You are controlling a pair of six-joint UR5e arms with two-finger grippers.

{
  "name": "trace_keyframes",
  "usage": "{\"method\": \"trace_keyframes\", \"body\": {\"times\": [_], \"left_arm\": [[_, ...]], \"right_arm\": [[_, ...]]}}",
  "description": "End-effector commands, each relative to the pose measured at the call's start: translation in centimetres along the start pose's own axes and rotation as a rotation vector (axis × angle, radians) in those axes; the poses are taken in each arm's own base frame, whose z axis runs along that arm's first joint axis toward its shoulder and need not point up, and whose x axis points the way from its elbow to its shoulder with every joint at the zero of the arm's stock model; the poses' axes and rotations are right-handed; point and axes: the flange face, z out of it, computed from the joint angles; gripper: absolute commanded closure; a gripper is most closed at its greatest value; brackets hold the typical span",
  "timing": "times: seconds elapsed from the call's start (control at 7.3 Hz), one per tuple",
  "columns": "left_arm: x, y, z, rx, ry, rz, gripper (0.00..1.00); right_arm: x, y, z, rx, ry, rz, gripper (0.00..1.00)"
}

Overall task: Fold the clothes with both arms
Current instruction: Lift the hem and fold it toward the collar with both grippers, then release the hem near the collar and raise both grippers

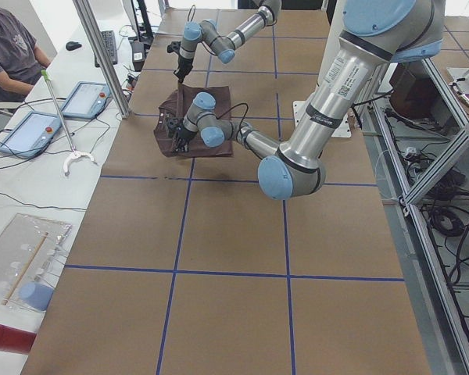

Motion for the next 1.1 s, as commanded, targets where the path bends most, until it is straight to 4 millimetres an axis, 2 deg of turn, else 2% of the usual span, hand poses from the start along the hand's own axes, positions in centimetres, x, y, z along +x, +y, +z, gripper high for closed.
{"method": "trace_keyframes", "body": {"times": [0.0, 0.14, 0.27, 0.41, 0.55, 0.69, 0.82, 0.96], "left_arm": [[0.8, -0.1, -0.3, 0.0, 0.013, -0.001, 1.0], [1.1, -0.1, -0.4, 0.001, 0.017, -0.002, 0.94], [0.9, -0.1, -0.3, -0.002, 0.016, -0.002, 0.81], [0.7, -0.2, -0.6, -0.005, 0.052, 0.011, 0.61], [0.5, -0.6, -1.0, 0.003, 0.094, 0.019, 0.54], [0.3, -0.8, -2.5, -0.035, 0.137, 0.016, 0.53], [0.1, -0.5, -5.6, -0.101, 0.196, 0.017, 0.52], [-0.2, -0.4, -6.8, -0.105, 0.215, 0.013, 0.5]], "right_arm": [[0.0, -0.1, 0.2, -0.001, 0.003, 0.0, 1.0], [-0.3, 0.1, 0.0, -0.003, -0.001, -0.002, 0.95], [-0.4, 0.2, -0.2, -0.005, -0.004, -0.001, 0.75], [-0.6, 0.2, -0.6, -0.009, -0.013, 0.001, 0.68], [-0.7, 0.4, -2.1, -0.061, -0.043, 0.004, 0.65], [0.9, 1.1, -3.4, -0.128, -0.071, 0.004, 0.52], [5.2, 2.2, -4.7, -0.161, -0.097, 0.004, 0.47], [9.9, 5.1, -5.4, -0.197, -0.105, -0.017, 0.4]]}}
